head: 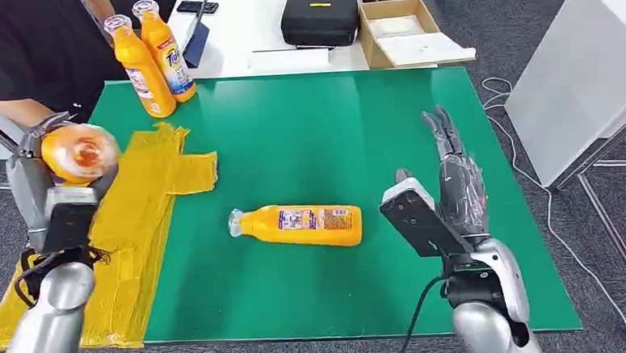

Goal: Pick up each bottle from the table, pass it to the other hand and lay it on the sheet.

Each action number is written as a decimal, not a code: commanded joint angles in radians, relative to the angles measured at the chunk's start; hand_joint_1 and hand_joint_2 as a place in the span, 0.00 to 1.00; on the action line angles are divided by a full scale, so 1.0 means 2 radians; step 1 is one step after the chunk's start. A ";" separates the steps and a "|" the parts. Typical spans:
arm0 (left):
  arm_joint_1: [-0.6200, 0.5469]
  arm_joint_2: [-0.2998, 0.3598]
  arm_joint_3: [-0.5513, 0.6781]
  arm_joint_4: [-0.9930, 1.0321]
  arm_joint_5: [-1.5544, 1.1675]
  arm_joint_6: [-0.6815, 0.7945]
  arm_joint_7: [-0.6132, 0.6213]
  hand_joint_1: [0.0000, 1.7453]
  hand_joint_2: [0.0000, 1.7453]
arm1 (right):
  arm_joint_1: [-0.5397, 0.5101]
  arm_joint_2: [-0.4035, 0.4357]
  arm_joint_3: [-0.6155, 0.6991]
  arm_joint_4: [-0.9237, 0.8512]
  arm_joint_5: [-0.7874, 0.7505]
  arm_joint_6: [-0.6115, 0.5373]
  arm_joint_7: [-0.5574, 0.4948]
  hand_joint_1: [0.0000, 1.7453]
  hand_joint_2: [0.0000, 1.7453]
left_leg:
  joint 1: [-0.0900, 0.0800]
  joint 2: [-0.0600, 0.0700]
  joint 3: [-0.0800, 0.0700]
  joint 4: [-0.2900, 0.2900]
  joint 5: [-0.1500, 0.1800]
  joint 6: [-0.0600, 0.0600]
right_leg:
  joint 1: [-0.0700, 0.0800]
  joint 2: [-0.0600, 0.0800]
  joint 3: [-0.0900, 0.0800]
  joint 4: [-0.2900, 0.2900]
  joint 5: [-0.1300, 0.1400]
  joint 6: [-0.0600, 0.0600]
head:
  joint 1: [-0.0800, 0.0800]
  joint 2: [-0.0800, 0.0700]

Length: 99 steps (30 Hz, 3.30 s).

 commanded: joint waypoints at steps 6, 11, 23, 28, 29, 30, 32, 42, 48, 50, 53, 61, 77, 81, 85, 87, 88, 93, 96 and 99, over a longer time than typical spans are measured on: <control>-0.065 0.034 -0.093 0.167 -0.180 0.034 0.070 1.00 1.00 | -0.045 -0.038 0.020 0.058 -0.040 0.044 0.001 0.00 0.00 | 0.000 -0.001 0.003 -0.001 0.000 -0.001 | 0.000 -0.001 0.003 -0.001 -0.001 0.000 | 0.000 0.000; -0.107 0.032 -0.123 0.345 -0.217 0.058 0.087 1.00 1.00 | -0.070 -0.051 0.033 0.070 -0.064 0.045 0.001 0.00 0.00 | -0.001 0.000 0.005 -0.001 0.000 -0.001 | -0.001 -0.001 0.005 0.000 0.000 0.000 | 0.000 0.000; -0.138 0.021 -0.140 0.510 -0.285 0.067 0.137 1.00 1.00 | -0.090 -0.063 0.069 0.087 -0.090 0.043 -0.005 0.00 0.00 | 0.000 0.000 0.003 0.000 0.000 -0.001 | 0.000 0.000 0.003 0.000 0.000 -0.001 | 0.000 0.000; -0.131 0.013 -0.134 0.561 -0.304 0.067 0.172 1.00 1.00 | -0.100 -0.062 0.080 0.091 -0.095 0.045 -0.008 0.00 0.00 | 0.000 0.002 0.002 -0.001 0.000 -0.001 | 0.000 0.001 0.001 0.000 0.001 -0.001 | 0.000 0.000; -0.133 0.011 -0.132 0.569 -0.303 0.064 0.173 1.00 1.00 | -0.100 -0.064 0.081 0.090 -0.096 0.047 -0.007 0.00 0.00 | 0.000 0.001 0.000 -0.001 0.000 -0.001 | 0.000 0.001 0.000 0.000 0.001 -0.001 | 0.000 0.000; -0.134 0.009 -0.131 0.574 -0.303 0.064 0.176 1.00 1.00 | -0.099 -0.065 0.083 0.089 -0.096 0.048 -0.006 0.00 0.00 | 0.000 0.001 0.001 -0.001 0.000 -0.001 | 0.000 0.001 0.001 0.000 0.000 -0.001 | 0.000 0.000; -0.136 0.005 -0.129 0.583 -0.303 0.054 0.180 0.85 1.00 | -0.100 -0.068 0.084 0.089 -0.096 0.050 -0.004 0.00 0.00 | 0.000 0.000 0.001 0.000 0.000 -0.001 | 0.000 0.000 0.001 0.000 0.000 -0.001 | 0.000 0.000; -0.144 -0.021 -0.116 0.570 -0.276 0.011 0.149 0.00 0.00 | -0.113 -0.070 0.100 0.129 -0.077 0.064 0.004 0.00 0.00 | 0.000 -0.001 0.001 0.000 0.001 -0.001 | 0.000 -0.001 0.001 0.000 0.001 -0.001 | 0.000 0.000; -0.095 -0.052 -0.076 0.404 -0.082 -0.053 0.039 0.00 0.00 | -0.136 -0.066 0.123 0.248 -0.012 0.082 0.002 0.00 1.00 | 0.000 -0.002 0.001 -0.001 0.002 -0.001 | 0.000 -0.003 0.002 -0.001 0.001 0.000 | 0.000 0.000; -0.063 -0.047 -0.083 0.290 0.023 -0.089 0.031 0.00 0.00 | -0.160 -0.057 0.128 0.309 0.004 0.089 -0.014 0.00 1.00 | 0.000 -0.002 0.001 0.000 0.002 -0.001 | 0.000 -0.002 0.001 0.000 0.001 0.000 | 0.000 0.000; -0.051 -0.032 -0.097 0.227 0.060 -0.102 0.057 0.00 0.00 | -0.180 -0.045 0.132 0.354 0.015 0.090 -0.026 0.00 1.00 | 0.000 -0.001 -0.001 0.001 0.001 -0.001 | 0.000 -0.001 0.000 0.000 0.002 0.000 | 0.000 0.000; -0.069 -0.022 -0.078 0.161 0.332 -0.158 0.022 0.00 0.00 | -0.241 -0.023 0.193 0.493 0.045 0.101 -0.034 0.00 1.00 | 0.000 0.000 0.001 0.001 0.001 -0.001 | 0.000 0.000 0.001 0.001 0.002 0.000 | 0.000 0.000; -0.122 -0.017 -0.142 0.177 0.388 -0.134 -0.007 0.00 0.00 | -0.286 -0.005 0.217 0.558 0.002 0.100 -0.052 0.00 1.00 | 0.000 -0.001 0.000 0.001 0.002 -0.001 | 0.000 -0.002 0.001 0.001 0.001 0.000 | 0.000 0.000; -0.121 -0.016 -0.142 0.177 0.389 -0.134 -0.007 0.00 0.00 | -0.286 -0.005 0.217 0.558 0.001 0.100 -0.052 0.00 1.00 | 0.000 -0.001 0.000 0.000 0.002 -0.001 | 0.000 -0.002 0.000 0.001 0.002 0.000 | 0.000 0.000; -0.127 -0.019 -0.148 0.180 0.393 -0.125 -0.010 0.00 0.00 | -0.291 0.005 0.223 0.560 -0.010 0.100 -0.055 0.00 1.00 | 0.000 -0.001 0.000 0.001 0.002 -0.001 | 0.000 -0.002 0.000 0.001 0.002 0.000 | 0.000 0.000; -0.129 -0.020 -0.150 0.183 0.395 -0.122 -0.009 0.00 0.00 | -0.294 0.013 0.229 0.559 -0.014 0.105 -0.053 0.00 1.00 | 0.000 -0.001 -0.001 0.001 0.002 -0.001 | 0.000 -0.002 0.000 0.001 0.002 0.000 | 0.000 0.000; -0.129 -0.020 -0.150 0.184 0.396 -0.118 -0.010 0.00 0.00 | -0.295 0.016 0.233 0.558 -0.017 0.105 -0.052 0.00 1.00 | 0.000 -0.001 -0.001 0.000 0.002 -0.001 | 0.000 -0.001 -0.001 0.001 0.002 0.000 | 0.000 0.000; -0.126 -0.022 -0.145 0.190 0.405 -0.111 -0.017 0.00 0.00 | -0.309 0.030 0.256 0.580 -0.038 0.114 -0.053 0.00 1.00 | 0.000 0.000 0.000 0.001 0.002 -0.001 | 0.000 -0.001 0.000 0.001 0.001 0.000 | 0.000 0.000; -0.126 -0.026 -0.145 0.188 0.403 -0.107 -0.020 0.00 0.00 | -0.314 0.040 0.268 0.597 -0.046 0.114 -0.056 0.00 1.00 | 0.000 0.000 0.000 0.000 0.002 -0.001 | 0.000 -0.001 0.000 0.001 0.002 0.000 | 0.000 0.000; -0.129 -0.028 -0.148 0.190 0.404 -0.105 -0.019 0.00 0.00 | -0.317 0.055 0.281 0.618 -0.047 0.114 -0.058 0.00 1.00 | 0.000 0.000 0.001 0.000 0.002 -0.001 | 0.000 -0.001 0.001 0.001 0.001 0.000 | 0.000 0.000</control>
